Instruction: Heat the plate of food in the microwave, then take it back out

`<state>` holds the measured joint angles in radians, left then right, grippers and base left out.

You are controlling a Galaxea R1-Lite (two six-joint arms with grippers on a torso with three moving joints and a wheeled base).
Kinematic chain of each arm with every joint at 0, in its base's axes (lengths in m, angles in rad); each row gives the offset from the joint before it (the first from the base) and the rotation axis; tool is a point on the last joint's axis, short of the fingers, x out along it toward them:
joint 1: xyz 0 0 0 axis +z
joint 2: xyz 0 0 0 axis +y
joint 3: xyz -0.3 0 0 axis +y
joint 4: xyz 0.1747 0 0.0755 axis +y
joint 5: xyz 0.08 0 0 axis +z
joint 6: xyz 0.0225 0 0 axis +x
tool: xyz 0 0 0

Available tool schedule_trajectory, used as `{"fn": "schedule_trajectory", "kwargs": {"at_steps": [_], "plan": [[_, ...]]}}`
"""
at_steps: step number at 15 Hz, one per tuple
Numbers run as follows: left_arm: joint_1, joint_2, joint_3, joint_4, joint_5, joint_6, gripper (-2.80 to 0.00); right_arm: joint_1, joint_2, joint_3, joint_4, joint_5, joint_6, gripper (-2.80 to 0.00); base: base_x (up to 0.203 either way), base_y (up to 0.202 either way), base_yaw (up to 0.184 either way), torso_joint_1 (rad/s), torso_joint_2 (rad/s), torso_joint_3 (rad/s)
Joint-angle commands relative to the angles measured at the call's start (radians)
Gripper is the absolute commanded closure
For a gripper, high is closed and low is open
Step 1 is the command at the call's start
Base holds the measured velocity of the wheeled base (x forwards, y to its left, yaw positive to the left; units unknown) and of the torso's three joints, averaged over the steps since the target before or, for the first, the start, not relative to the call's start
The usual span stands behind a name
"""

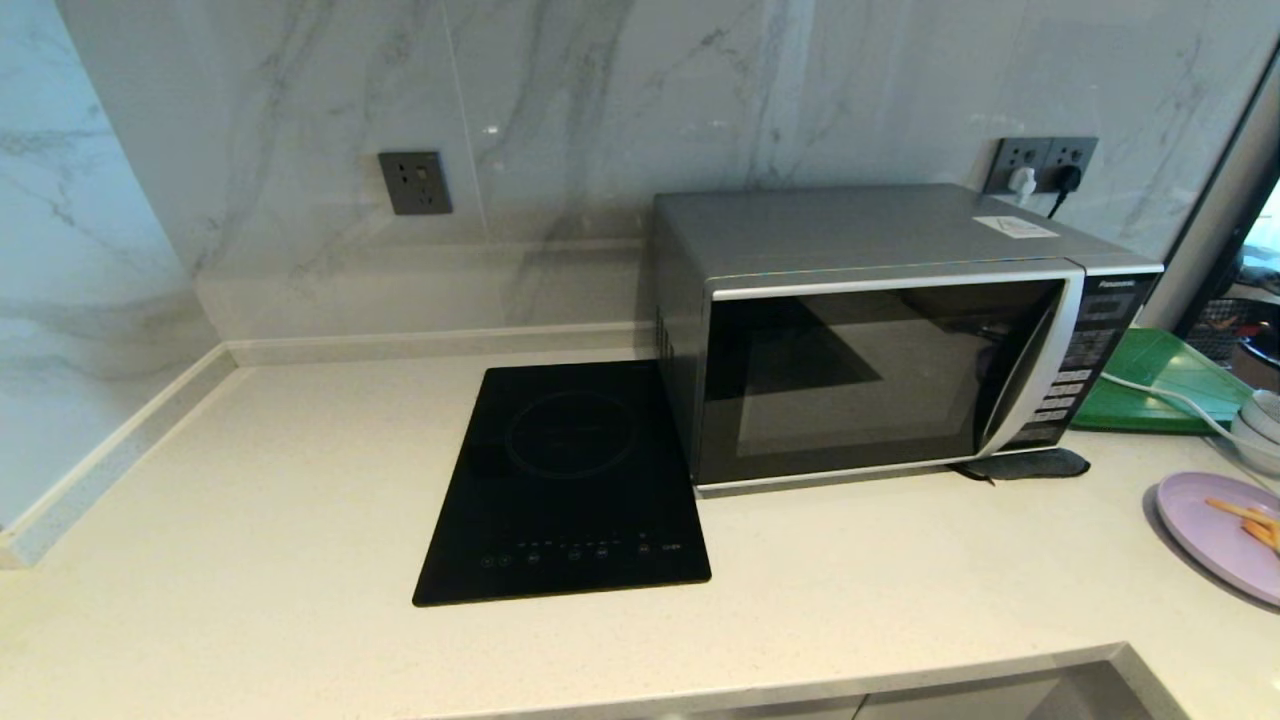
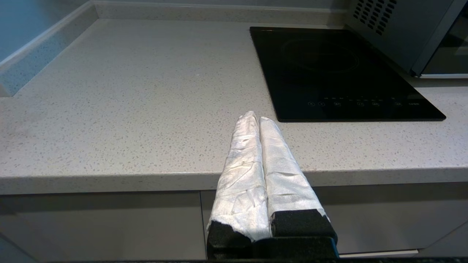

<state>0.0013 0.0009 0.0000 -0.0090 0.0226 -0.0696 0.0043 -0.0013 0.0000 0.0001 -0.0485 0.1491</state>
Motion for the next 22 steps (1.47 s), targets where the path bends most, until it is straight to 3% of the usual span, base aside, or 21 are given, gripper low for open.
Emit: {"fn": "schedule_trajectory", "kwargs": {"at_steps": [1, 17, 18, 22], "plan": [[0.000, 0.001, 0.000, 0.000, 0.000, -0.001, 0.00, 0.000, 0.001, 0.002, 0.000, -0.001, 0.001, 0.00, 0.000, 0.000, 0.000, 0.000, 0.00, 0.000], [0.000, 0.001, 0.000, 0.000, 0.000, -0.001, 0.00, 0.000, 0.003, 0.002, 0.000, -0.001, 0.000, 0.00, 0.000, 0.000, 0.000, 0.000, 0.00, 0.000], [0.000, 0.001, 0.000, 0.000, 0.000, -0.001, 0.00, 0.000, 0.001, 0.002, 0.000, -0.001, 0.000, -2.80, 0.000, 0.000, 0.000, 0.000, 0.00, 0.000], [0.000, 0.001, 0.000, 0.000, 0.000, -0.001, 0.00, 0.000, 0.001, 0.002, 0.000, -0.001, 0.001, -2.80, 0.000, 0.000, 0.000, 0.000, 0.00, 0.000]]}}
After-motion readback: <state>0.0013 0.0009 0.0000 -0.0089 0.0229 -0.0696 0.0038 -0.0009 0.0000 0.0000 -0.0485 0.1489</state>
